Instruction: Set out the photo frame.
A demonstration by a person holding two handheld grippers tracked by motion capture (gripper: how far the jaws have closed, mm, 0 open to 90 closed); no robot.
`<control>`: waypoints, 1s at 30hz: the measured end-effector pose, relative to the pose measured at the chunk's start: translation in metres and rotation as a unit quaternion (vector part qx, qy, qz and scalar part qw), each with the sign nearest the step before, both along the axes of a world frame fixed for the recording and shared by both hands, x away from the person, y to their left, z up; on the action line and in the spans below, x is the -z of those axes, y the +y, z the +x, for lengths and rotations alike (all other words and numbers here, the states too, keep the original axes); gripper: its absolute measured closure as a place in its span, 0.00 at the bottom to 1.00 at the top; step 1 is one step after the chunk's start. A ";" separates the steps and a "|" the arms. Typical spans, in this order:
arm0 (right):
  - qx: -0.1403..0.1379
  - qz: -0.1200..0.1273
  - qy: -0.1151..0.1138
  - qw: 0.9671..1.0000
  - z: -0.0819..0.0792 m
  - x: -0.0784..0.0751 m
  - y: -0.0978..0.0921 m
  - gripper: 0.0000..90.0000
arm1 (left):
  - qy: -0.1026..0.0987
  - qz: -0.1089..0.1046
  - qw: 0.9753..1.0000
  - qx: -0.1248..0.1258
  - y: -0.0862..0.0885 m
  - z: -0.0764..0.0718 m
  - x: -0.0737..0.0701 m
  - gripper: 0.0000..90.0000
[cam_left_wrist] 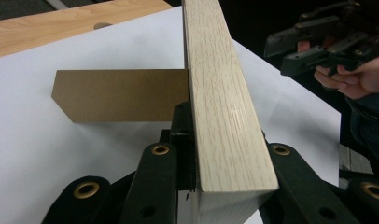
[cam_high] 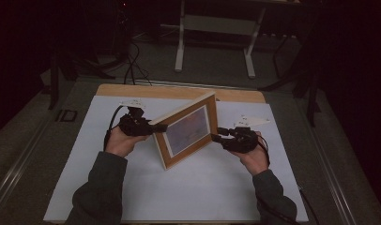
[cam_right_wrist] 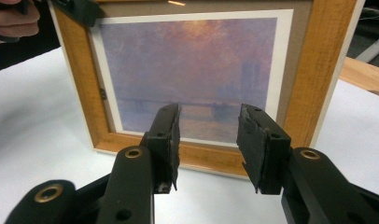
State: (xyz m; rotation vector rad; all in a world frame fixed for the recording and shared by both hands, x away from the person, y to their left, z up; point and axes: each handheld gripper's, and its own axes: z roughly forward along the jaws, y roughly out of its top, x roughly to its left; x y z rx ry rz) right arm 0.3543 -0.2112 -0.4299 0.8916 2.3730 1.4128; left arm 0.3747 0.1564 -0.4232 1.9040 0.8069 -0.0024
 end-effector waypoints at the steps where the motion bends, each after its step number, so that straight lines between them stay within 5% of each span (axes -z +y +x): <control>1: 0.001 0.000 -0.001 1.000 0.001 0.000 0.000 0.65 | -0.001 0.000 1.000 0.003 0.000 0.001 0.000 0.84; 21: 0.068 0.001 0.010 0.998 0.043 -0.002 -0.015 0.63 | 0.005 -0.010 0.999 0.045 0.004 0.016 0.003 0.84; 29: 0.077 0.006 0.016 0.997 0.060 -0.002 -0.013 0.53 | 0.002 -0.019 0.998 0.059 0.004 0.020 0.005 0.84; 30: 0.071 0.005 0.016 0.997 0.065 -0.002 -0.009 0.46 | 0.002 -0.022 0.998 0.064 0.004 0.021 0.005 0.84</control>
